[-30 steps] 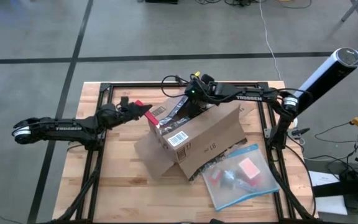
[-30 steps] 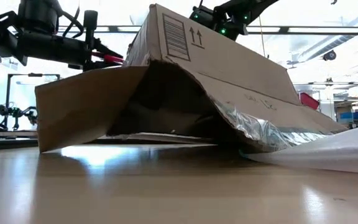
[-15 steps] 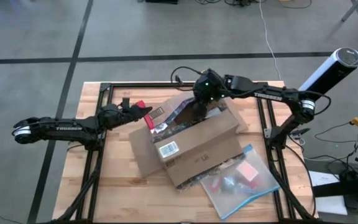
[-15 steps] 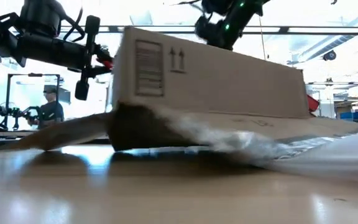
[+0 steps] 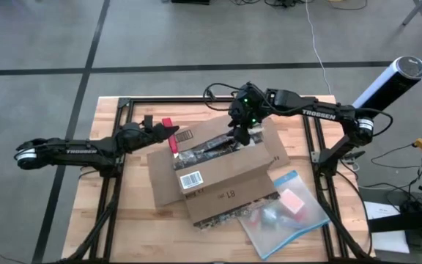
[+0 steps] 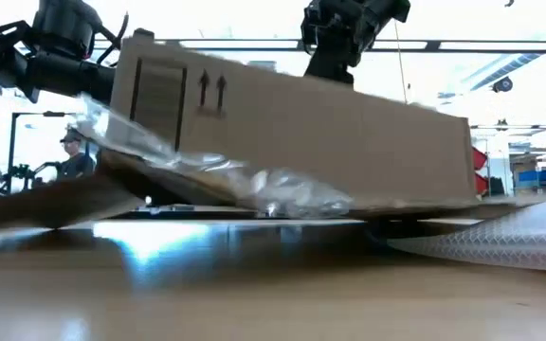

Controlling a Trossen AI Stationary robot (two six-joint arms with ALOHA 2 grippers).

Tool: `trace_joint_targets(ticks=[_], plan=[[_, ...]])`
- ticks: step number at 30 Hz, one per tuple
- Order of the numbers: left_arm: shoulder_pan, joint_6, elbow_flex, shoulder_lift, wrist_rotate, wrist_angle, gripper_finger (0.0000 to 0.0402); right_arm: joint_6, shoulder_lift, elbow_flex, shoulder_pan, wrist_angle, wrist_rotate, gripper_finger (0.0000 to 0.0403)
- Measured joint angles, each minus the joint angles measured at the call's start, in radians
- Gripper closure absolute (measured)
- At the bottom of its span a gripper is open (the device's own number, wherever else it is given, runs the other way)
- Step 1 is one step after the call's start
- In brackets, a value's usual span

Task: Unpack boxes
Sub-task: Break down the box using the red cutter

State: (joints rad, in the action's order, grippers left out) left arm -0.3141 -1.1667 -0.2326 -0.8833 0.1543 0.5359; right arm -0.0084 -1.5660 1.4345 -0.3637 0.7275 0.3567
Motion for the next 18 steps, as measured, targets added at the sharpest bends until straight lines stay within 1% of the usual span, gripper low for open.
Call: trace_joint_targets(ticks=[4,6,11,18], plan=[[0.0,0.0,0.0,0.0,-0.005,-0.014,0.0373,0.044,0.0,0.0,0.011,0.0,0.117,0.0217],[0.0,0.0,0.0,0.0,-0.005,-0.016,0.0373,0.048,-0.008,0.0,0.034,0.003,0.149,0.0217],[0.0,0.0,0.0,0.0,-0.006,-0.016,0.0373,0.005,-0.059,0.0,0.08,0.027,0.156,0.0217],[0.0,-0.001,0.001,0.0,-0.007,-0.013,0.0373,-0.053,-0.154,0.0,0.084,0.037,0.148,0.0217]])
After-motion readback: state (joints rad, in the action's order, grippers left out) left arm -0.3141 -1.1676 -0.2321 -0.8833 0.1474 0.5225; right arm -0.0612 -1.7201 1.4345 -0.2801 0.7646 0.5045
